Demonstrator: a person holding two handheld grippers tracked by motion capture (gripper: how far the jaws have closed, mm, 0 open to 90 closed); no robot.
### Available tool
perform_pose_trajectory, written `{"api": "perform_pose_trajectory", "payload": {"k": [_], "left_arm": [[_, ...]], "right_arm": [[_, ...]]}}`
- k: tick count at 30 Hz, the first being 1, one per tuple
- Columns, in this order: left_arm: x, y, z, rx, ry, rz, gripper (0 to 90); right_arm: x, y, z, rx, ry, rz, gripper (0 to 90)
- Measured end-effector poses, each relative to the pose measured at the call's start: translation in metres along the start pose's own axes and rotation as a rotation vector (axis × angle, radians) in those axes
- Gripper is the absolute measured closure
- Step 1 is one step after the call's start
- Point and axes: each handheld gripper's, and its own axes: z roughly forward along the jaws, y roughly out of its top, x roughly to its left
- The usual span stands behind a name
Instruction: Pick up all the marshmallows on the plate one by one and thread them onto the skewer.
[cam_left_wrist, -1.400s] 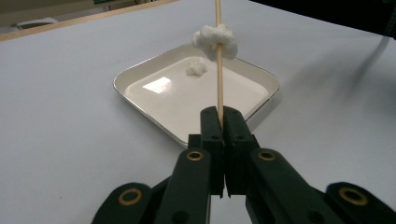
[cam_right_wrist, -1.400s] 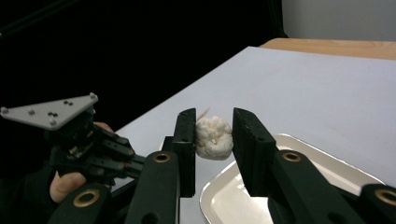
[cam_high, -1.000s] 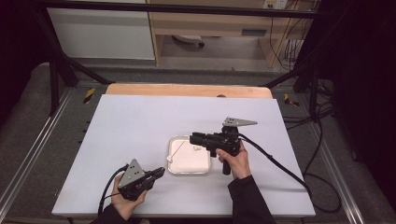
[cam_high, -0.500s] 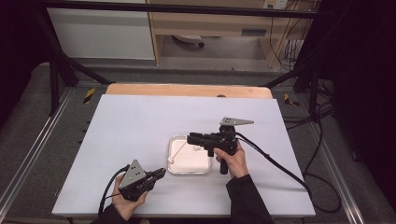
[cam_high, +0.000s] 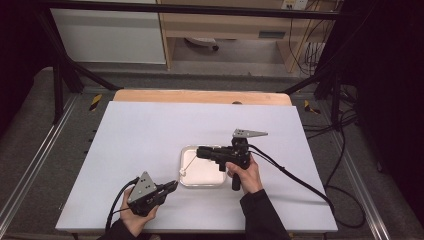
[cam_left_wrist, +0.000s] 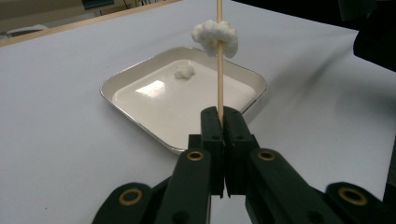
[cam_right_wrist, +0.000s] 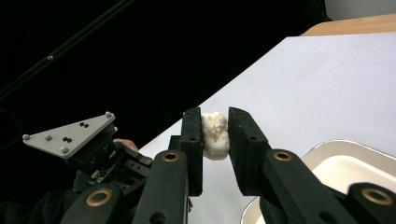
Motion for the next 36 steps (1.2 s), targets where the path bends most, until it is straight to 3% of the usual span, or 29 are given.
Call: {"api": "perform_pose_trajectory", "payload": {"k": [11, 13, 14, 19, 26, 31, 36], "left_arm": [[-0.001, -0.001, 0.002, 0.01, -0.002, -0.005, 88.5], [-0.002, 0.001, 0.001, -0.01, -0.009, -0.005, 88.5], [-0.003, 0.003, 0.001, -0.016, -0.007, 0.001, 88.5], [-0.002, 0.002, 0.003, -0.001, 0.01, -0.009, 88.4], [-0.001, 0.001, 0.004, 0.002, 0.008, -0.015, 88.4], [0.002, 0.0, 0.002, 0.004, 0.012, -0.027, 88.4], [0.005, -0.001, 0.0, 0.0, 0.017, -0.037, 88.4]], "right_arm": [[0.003, -0.009, 0.004, 0.0, -0.011, -0.018, 78.0], [0.004, -0.011, 0.006, 0.014, -0.006, -0.016, 78.0], [0.004, -0.013, 0.009, 0.05, 0.002, -0.02, 78.0], [0.008, -0.029, 0.029, 0.118, 0.008, -0.043, 77.5], [0.008, -0.03, 0.031, 0.114, -0.004, -0.042, 75.7], [0.01, -0.026, 0.026, 0.095, -0.051, -0.069, 54.8], [0.013, -0.021, 0.016, 0.099, -0.141, -0.131, 34.8]]}}
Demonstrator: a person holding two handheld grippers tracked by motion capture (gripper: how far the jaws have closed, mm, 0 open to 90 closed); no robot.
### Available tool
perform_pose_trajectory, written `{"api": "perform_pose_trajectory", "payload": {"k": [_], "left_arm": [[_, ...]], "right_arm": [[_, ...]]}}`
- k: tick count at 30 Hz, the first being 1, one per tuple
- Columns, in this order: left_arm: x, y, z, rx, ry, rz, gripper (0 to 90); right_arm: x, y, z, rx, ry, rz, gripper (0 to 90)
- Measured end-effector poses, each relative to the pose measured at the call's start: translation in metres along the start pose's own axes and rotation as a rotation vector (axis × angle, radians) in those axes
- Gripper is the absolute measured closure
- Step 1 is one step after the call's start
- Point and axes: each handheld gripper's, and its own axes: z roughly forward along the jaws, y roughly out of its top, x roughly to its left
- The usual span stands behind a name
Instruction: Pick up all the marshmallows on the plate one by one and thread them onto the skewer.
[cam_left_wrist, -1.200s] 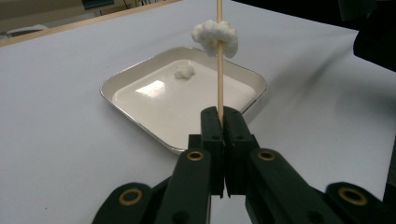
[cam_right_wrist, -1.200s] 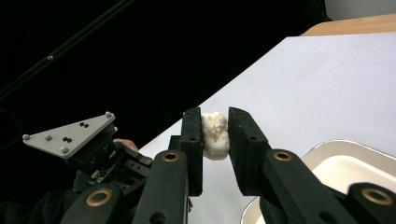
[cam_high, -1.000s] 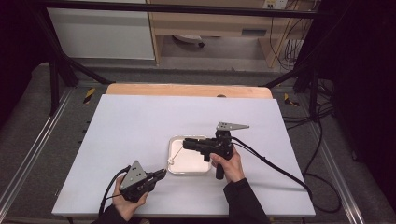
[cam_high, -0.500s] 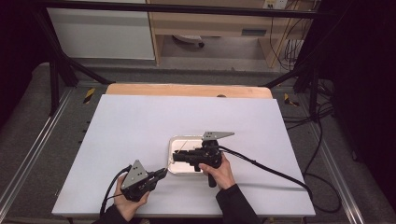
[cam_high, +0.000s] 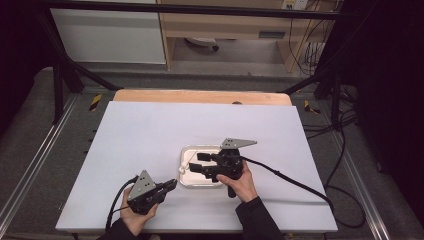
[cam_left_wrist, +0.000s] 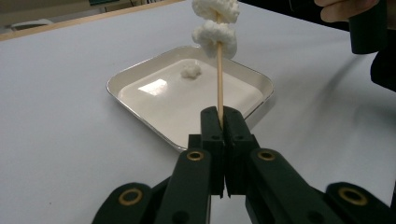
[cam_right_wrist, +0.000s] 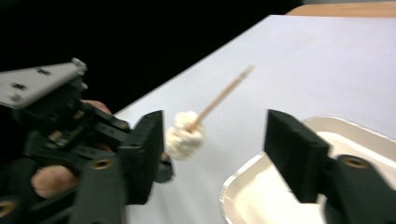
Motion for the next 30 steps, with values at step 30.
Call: {"api": "perform_pose_trajectory", "payload": {"k": [30], "left_arm": [[0.008, -0.002, -0.003, 0.02, 0.017, -0.041, 88.2]], "right_arm": [[-0.05, -0.013, -0.012, 0.159, -0.288, -0.069, 8.5]]}}
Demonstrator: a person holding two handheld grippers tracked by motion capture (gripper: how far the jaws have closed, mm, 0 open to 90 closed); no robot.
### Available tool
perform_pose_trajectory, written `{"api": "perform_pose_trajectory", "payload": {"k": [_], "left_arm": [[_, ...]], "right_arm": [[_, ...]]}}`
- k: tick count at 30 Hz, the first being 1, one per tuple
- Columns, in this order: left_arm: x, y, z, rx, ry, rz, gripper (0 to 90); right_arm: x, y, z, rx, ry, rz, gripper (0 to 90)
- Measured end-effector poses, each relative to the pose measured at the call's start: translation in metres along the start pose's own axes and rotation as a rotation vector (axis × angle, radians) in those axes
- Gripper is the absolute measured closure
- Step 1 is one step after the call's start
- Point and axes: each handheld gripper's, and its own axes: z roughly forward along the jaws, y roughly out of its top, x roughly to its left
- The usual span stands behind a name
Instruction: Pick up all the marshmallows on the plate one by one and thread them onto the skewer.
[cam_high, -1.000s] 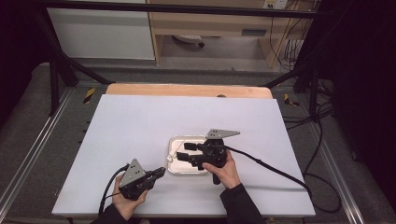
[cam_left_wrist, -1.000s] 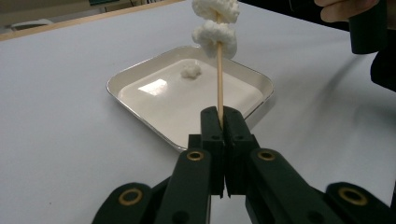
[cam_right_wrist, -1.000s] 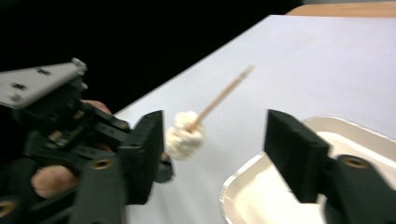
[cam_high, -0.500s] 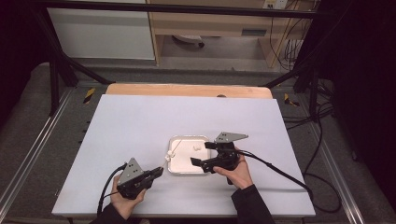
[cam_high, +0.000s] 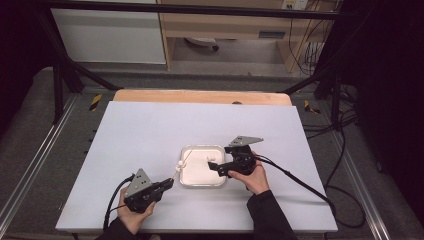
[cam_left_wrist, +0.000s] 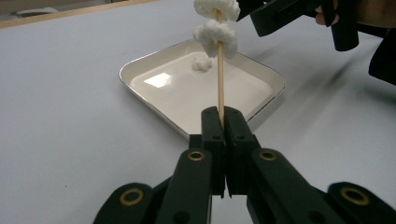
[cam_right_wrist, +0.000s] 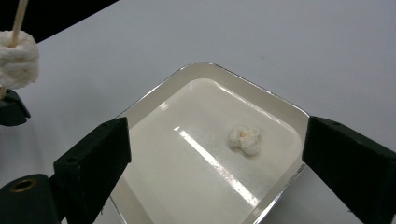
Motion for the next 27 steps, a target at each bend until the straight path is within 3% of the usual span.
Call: {"api": "perform_pose_trajectory", "payload": {"k": [7, 11, 17, 22, 27], "left_arm": [[0.001, 0.0, 0.001, 0.004, 0.004, -0.004, 88.3], [0.002, 0.0, 0.0, 0.003, 0.007, -0.004, 88.3], [0.002, 0.0, 0.0, 0.006, 0.008, -0.007, 88.3], [0.002, -0.001, 0.0, 0.009, 0.008, -0.009, 88.3], [0.002, -0.001, 0.001, 0.01, 0.003, -0.006, 88.2]], "right_arm": [[-0.007, 0.009, 0.012, 0.028, -0.043, -0.003, 8.6], [-0.007, 0.016, 0.02, 0.04, -0.044, -0.012, 12.0], [-0.01, 0.017, 0.031, 0.052, -0.054, -0.021, 20.6], [-0.012, 0.01, 0.039, 0.101, -0.082, -0.056, 27.4], [-0.012, 0.006, 0.045, 0.132, -0.089, -0.055, 36.9]]}}
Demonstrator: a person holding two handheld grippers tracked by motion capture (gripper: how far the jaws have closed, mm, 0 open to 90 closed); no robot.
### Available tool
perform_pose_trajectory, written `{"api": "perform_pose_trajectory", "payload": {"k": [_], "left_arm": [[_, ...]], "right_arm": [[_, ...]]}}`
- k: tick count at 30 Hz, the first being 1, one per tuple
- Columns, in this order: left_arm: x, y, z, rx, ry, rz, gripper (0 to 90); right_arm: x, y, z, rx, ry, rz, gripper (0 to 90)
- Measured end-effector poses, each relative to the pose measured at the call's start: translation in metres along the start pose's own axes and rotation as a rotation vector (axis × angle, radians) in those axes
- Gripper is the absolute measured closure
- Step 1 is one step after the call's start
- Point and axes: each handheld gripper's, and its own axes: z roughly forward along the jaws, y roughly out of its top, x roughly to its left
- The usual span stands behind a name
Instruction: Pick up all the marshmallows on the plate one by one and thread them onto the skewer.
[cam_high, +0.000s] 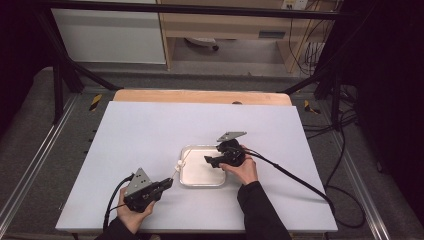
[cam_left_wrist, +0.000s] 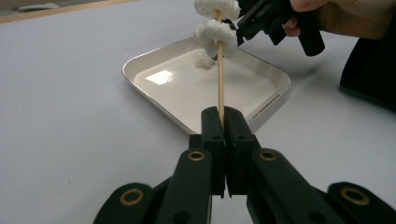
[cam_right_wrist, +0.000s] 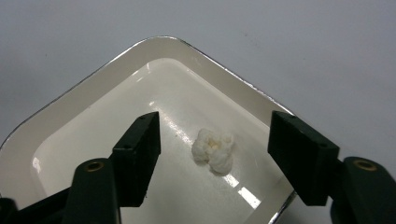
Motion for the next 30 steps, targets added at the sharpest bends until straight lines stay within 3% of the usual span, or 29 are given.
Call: {"api": "perform_pose_trajectory", "payload": {"k": [7, 19, 30], "left_arm": [[0.0, 0.0, 0.0, 0.001, -0.002, -0.001, 88.2], [-0.001, 0.0, 0.001, 0.001, -0.004, 0.001, 88.3], [-0.001, 0.0, 0.0, 0.0, -0.004, 0.003, 88.2]], "right_arm": [[-0.001, -0.004, 0.007, 0.02, -0.013, -0.005, 48.2], [0.001, -0.008, 0.012, 0.013, -0.032, -0.058, 62.6], [0.0, -0.008, 0.011, 0.009, -0.022, -0.037, 70.1]]}}
